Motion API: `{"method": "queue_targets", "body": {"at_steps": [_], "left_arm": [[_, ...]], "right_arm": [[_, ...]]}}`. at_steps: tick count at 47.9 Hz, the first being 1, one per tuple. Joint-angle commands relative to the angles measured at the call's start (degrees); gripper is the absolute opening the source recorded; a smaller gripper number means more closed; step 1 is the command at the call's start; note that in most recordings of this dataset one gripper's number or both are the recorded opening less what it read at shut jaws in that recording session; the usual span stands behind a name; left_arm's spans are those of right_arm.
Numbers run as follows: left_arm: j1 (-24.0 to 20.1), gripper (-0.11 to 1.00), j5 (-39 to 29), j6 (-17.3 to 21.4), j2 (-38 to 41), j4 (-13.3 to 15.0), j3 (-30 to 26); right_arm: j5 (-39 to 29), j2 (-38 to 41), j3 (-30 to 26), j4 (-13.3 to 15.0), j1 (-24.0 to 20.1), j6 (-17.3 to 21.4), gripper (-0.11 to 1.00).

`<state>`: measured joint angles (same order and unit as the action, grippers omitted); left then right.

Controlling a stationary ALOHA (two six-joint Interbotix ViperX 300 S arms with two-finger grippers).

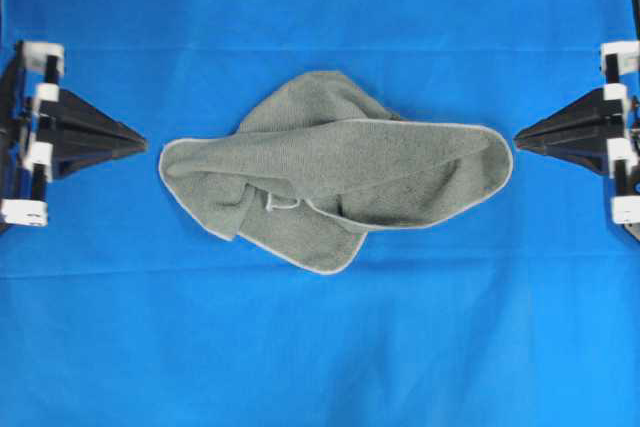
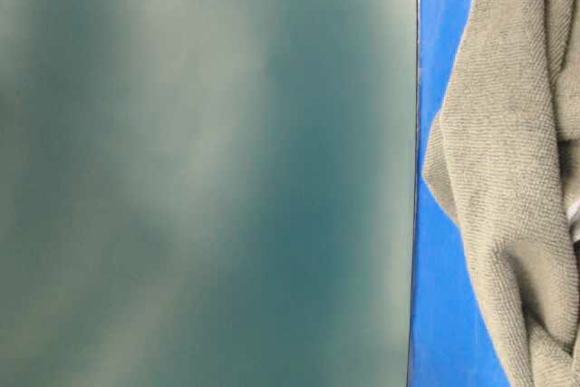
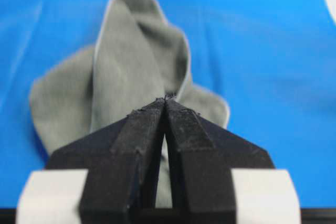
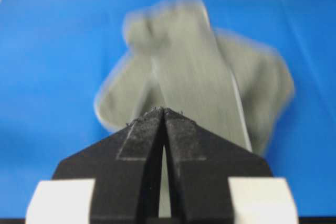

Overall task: Fold a large towel.
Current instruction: 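Move both grippers inward and pinch the towel's left and right corners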

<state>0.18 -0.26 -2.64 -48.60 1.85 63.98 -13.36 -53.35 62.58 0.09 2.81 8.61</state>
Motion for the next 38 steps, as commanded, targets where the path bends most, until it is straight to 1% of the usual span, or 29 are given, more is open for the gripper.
{"method": "queue_targets", "body": {"at_steps": [1,5,7,11,13,14,15,16,18,20,22,24,27,30,33,38], "left_arm": [[-0.4,0.00,0.0,-0.2,2.8,0.1,-0.8],[-1.5,0.01,0.0,-0.4,5.5,0.3,-0.4],[-2.4,0.05,0.0,-0.9,7.2,0.4,-0.2],[-4.7,0.26,0.1,-3.3,10.8,0.5,0.2],[-6.1,0.40,0.3,-4.7,12.6,0.5,0.4],[-6.8,0.46,0.3,-5.2,13.4,0.5,0.6],[-7.5,0.53,0.3,-5.5,14.3,0.4,0.8],[-8.2,0.59,0.3,-6.0,15.2,0.4,1.1],[-9.4,0.71,0.3,-6.4,17.1,0.4,1.5],[-10.5,0.80,0.3,-7.0,19.4,0.4,2.1],[-11.1,0.86,0.3,-7.4,21.4,0.4,2.5],[-11.3,0.88,0.4,-7.7,23.1,0.5,2.8],[-11.3,0.87,1.2,-8.7,25.7,0.5,3.0],[-11.4,0.87,2.4,-10.1,28.1,0.5,3.0],[-11.7,0.87,3.2,-11.3,31.0,0.5,3.1],[-12.3,0.86,3.7,-12.0,35.2,0.5,3.1]], "right_arm": [[-3.3,2.0,-0.8,-0.2,1.8,1.5,0.00],[-6.1,4.7,-0.4,-0.1,3.7,3.5,0.00],[-6.9,6.3,-0.2,-0.1,4.5,4.1,0.01],[-8.7,10.0,-0.1,0.1,6.2,5.4,0.03],[-9.3,11.9,0.0,0.3,6.9,5.5,0.11],[-9.5,12.7,-0.1,0.3,7.3,5.6,0.19],[-9.6,13.6,-0.1,0.4,7.7,5.6,0.24],[-9.7,14.4,0.0,0.4,8.2,5.5,0.32],[-9.8,16.1,-0.1,0.6,8.8,5.5,0.44],[-9.8,17.7,0.0,1.0,9.4,5.5,0.56],[-9.7,19.2,0.0,1.2,10.0,5.6,0.64],[-9.6,21.2,-0.1,1.2,10.6,5.6,0.66],[-9.4,23.4,-0.3,1.2,10.8,5.6,0.63],[-8.9,25.4,-0.2,1.2,10.9,5.6,0.62],[-7.7,27.4,0.0,1.2,11.1,5.6,0.62],[-4.8,31.5,0.2,1.1,11.1,6.0,0.62]]}}
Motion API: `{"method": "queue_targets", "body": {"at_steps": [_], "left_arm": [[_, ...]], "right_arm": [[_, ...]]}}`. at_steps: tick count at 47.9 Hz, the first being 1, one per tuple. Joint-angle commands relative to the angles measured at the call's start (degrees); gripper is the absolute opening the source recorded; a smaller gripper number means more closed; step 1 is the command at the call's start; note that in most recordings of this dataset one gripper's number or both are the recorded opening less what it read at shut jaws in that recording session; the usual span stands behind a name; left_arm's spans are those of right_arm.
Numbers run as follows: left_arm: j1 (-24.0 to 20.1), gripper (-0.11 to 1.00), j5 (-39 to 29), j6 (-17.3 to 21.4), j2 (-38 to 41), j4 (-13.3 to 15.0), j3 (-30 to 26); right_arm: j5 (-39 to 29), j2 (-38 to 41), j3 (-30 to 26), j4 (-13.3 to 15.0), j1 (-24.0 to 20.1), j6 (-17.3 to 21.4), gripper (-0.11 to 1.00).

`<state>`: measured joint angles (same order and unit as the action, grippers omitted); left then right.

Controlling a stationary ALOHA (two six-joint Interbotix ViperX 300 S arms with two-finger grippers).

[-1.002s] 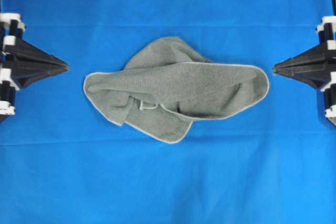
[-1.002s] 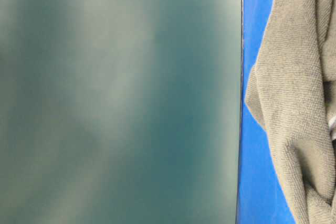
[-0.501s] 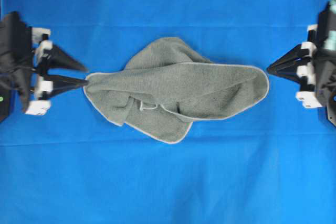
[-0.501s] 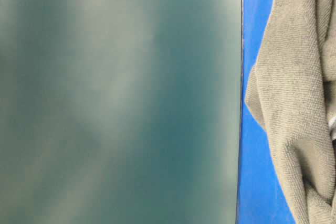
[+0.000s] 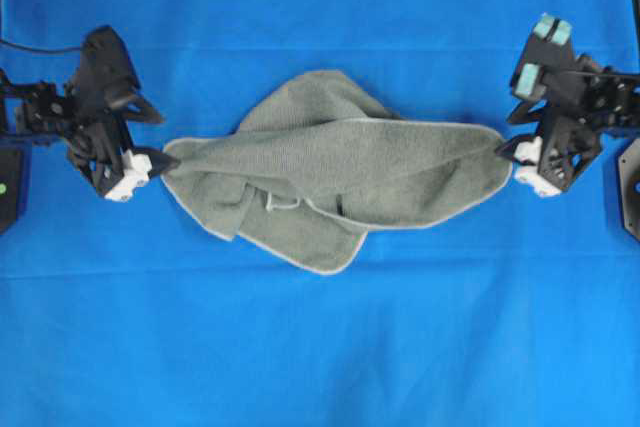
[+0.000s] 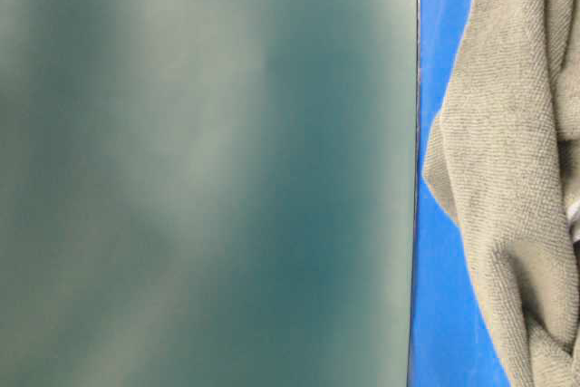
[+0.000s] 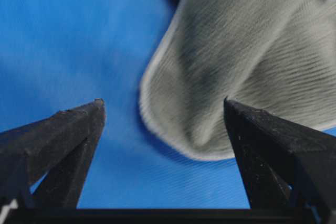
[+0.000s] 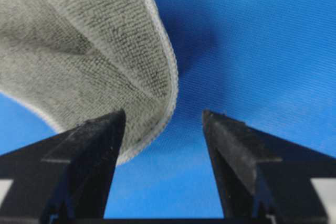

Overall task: Fold a large towel.
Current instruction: 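Move both grippers inward and pinch the towel's left and right corners, then lift the towel with both grippers and shake it out in the air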

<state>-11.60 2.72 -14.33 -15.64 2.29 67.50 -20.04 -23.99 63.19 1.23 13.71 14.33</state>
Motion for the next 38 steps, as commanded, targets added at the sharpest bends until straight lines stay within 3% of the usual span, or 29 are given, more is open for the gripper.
{"method": "queue_targets", "body": {"at_steps": [1,7,11,14,17,21,24,32,38], "left_arm": [[-0.6,0.86,0.9,-0.4,3.0,0.1,-0.5],[-0.9,0.83,1.1,-0.6,6.8,0.1,-1.1],[-1.0,0.73,0.1,-0.6,7.9,0.1,-1.6],[-0.9,0.58,-1.6,-0.6,7.9,-0.2,-2.1],[-0.7,0.41,-3.1,-0.4,7.9,-0.2,-2.5],[-0.3,0.16,-4.8,0.0,7.2,-0.3,-2.9],[-0.1,0.03,-6.2,0.3,6.2,-0.3,-3.4],[-0.1,0.02,-11.8,0.7,0.1,-0.6,-5.8],[-0.1,0.02,-19.7,0.8,-6.8,-0.8,-9.3]], "right_arm": [[2.5,2.8,-0.5,0.0,0.2,0.4,0.62],[4.0,6.1,-1.2,0.0,0.2,0.5,0.62],[4.0,7.0,-1.8,0.2,0.2,0.4,0.61],[4.0,6.9,-1.8,0.2,0.2,0.1,0.56],[4.0,6.4,-1.7,0.2,0.2,-0.3,0.42],[4.0,5.2,-1.5,0.2,0.2,-0.3,0.14],[3.7,3.8,-1.5,0.2,0.2,-0.3,0.00],[0.2,-2.4,-2.0,0.2,0.2,-0.2,0.00],[-4.3,-8.5,-3.4,0.2,0.2,-0.1,0.00]]}}
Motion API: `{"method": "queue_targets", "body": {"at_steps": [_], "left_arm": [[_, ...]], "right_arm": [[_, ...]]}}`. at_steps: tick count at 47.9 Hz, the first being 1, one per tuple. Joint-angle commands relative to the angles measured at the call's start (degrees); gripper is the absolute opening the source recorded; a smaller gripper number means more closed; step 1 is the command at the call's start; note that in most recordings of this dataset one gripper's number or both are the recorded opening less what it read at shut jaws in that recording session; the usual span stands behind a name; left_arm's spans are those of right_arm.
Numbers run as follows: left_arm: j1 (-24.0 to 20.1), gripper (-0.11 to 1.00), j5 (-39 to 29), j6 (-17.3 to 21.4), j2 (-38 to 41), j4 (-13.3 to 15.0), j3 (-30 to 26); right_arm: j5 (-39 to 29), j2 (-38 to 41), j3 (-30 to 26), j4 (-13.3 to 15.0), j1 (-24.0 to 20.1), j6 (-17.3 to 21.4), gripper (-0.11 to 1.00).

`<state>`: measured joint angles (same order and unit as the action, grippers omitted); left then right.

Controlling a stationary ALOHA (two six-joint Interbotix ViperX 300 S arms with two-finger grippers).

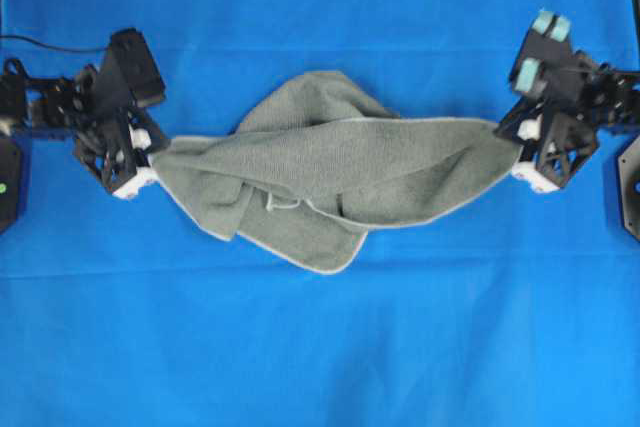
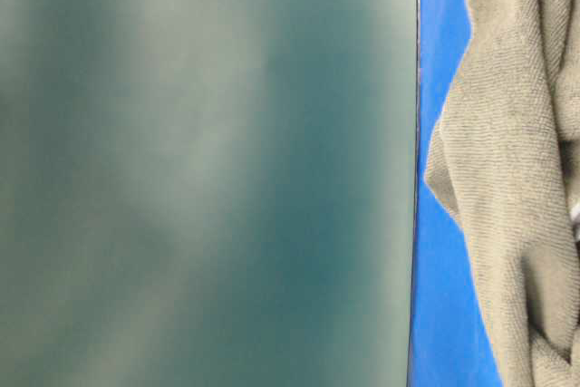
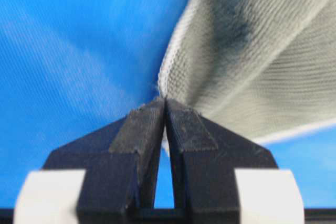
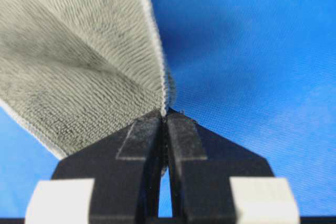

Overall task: Fold a large towel.
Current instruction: 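Lift the towel with both grippers and shake it out in the air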

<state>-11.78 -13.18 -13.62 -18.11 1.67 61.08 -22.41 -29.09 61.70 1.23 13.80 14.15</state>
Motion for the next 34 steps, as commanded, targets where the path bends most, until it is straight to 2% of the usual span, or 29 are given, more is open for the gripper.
{"method": "queue_targets", "body": {"at_steps": [1,7,13,21,29,30,34], "left_arm": [[0.1,0.01,-5.1,0.1,-5.4,-0.2,-3.7],[0.1,0.02,-12.7,0.0,-13.3,-0.4,-7.7],[0.1,0.01,-17.3,0.0,-19.7,-0.4,-11.0],[0.2,0.01,-21.2,0.2,-26.3,-0.3,-14.6],[0.2,0.01,-22.1,0.3,-29.0,-0.8,-16.7],[0.1,0.01,-22.0,0.3,-28.9,-1.0,-16.9],[-1.7,0.01,-20.5,2.6,-27.6,-1.8,-17.9]], "right_arm": [[-3.3,-5.1,-2.5,0.2,0.1,0.1,0.00],[-7.3,-12.0,-4.7,0.2,-0.1,-0.3,0.00],[-10.2,-19.2,-7.6,0.2,-1.2,-1.2,0.00],[-11.3,-26.7,-11.3,0.1,-4.4,-3.0,0.00],[-9.5,-29.2,-12.7,0.4,-7.0,-4.7,0.00],[-9.1,-29.1,-12.7,0.9,-6.9,-5.1,0.00],[-8.7,-27.7,-13.2,6.5,-5.0,-6.6,0.00]]}}
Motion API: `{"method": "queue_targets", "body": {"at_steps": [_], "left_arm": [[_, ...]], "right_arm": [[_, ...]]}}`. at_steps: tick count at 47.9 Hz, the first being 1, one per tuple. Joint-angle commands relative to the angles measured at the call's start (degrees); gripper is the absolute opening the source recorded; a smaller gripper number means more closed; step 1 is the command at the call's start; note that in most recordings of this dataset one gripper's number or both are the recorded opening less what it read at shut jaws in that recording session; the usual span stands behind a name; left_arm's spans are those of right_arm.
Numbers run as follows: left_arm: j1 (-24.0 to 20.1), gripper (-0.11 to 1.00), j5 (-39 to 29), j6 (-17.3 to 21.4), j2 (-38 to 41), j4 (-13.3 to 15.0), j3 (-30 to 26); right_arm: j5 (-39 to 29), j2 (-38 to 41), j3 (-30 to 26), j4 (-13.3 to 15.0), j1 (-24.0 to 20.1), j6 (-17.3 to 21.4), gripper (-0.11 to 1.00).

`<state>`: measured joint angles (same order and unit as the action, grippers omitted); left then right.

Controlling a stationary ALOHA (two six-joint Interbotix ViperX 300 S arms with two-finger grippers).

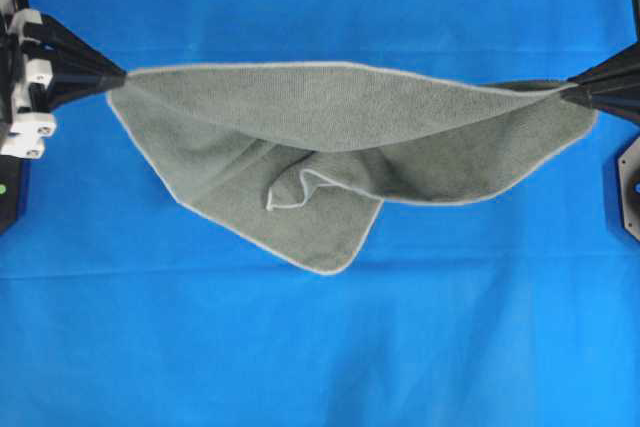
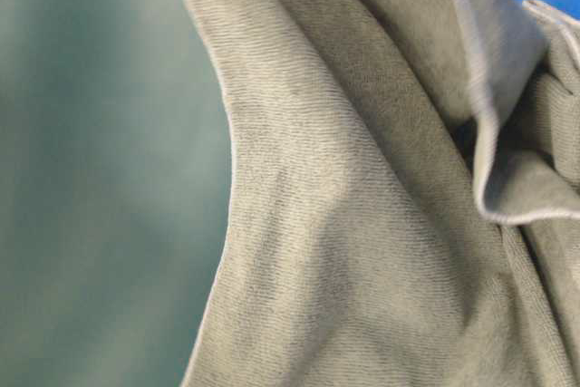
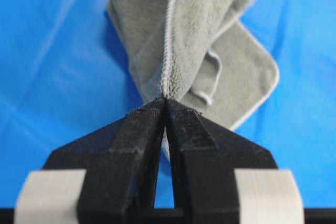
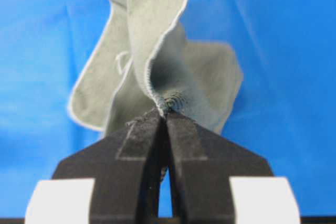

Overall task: Fold a large towel.
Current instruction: 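Lift the towel with both grippers and shake it out in the air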

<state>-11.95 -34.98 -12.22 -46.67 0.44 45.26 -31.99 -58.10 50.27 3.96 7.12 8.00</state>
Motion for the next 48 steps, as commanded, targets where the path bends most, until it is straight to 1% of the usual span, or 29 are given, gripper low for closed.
{"method": "queue_targets", "body": {"at_steps": [1,2,3,4,6,10,11,14,19,23,30,36,40,43,46,48], "left_arm": [[-2.2,0.01,1.8,2.3,1.5,-0.6,-2.5],[-3.3,0.02,2.6,4.1,2.4,-0.6,-3.2],[-4.0,0.01,3.1,5.4,3.0,-0.6,-3.7],[-4.8,0.01,3.5,6.9,3.6,-0.6,-4.3],[-6.5,0.01,4.4,9.7,5.0,-0.6,-5.6],[-9.9,0.01,6.5,14.5,7.7,-0.5,-8.6],[-11.3,0.01,7.5,16.1,8.7,-0.5,-9.8],[-13.7,0.01,9.7,19.2,10.6,-0.5,-12.0],[-18.2,0.02,13.5,25.4,13.4,-0.4,-15.6],[-21.4,0.02,16.3,26.4,15.1,-0.4,-18.2],[-25.2,0.01,18.4,28.9,17.8,-0.4,-22.7],[-26.0,0.02,17.5,30.5,19.5,0.1,-27.8],[-25.3,0.01,14.8,29.7,19.3,1.1,-31.2],[-23.9,0.01,11.1,29.2,18.7,1.7,-33.8],[-21.6,0.01,6.5,28.3,17.8,1.8,-35.9],[-19.2,0.02,3.2,26.5,16.7,1.9,-36.9]], "right_arm": [[0.9,1.8,-2.1,5.3,2.5,-0.5,0.00],[1.0,2.3,-2.5,6.8,3.5,-0.5,0.00],[1.0,3.1,-3.3,8.9,5.3,-0.4,0.00],[1.0,3.6,-3.8,10.2,6.5,-0.3,0.00],[1.1,4.8,-5.0,12.7,9.3,-0.1,0.00],[1.7,7.4,-7.6,16.5,15.1,-0.1,0.00],[1.8,8.0,-8.2,17.4,16.5,-0.1,0.00],[2.5,9.9,-10.3,20.0,21.4,-0.2,0.00],[3.4,12.8,-13.0,23.1,27.3,-0.2,0.00],[3.9,15.1,-15.3,25.2,30.8,-0.4,0.00],[3.8,18.0,-19.2,27.9,33.8,-0.5,0.00],[3.8,19.4,-23.7,28.9,34.7,-0.9,0.00],[3.6,19.4,-27.7,28.8,34.6,-0.9,0.00],[2.6,19.1,-30.1,28.4,34.1,-0.8,0.00],[0.9,18.1,-31.6,27.0,32.8,-0.8,0.00],[-0.7,17.3,-32.3,25.8,31.4,-0.8,0.00]]}}
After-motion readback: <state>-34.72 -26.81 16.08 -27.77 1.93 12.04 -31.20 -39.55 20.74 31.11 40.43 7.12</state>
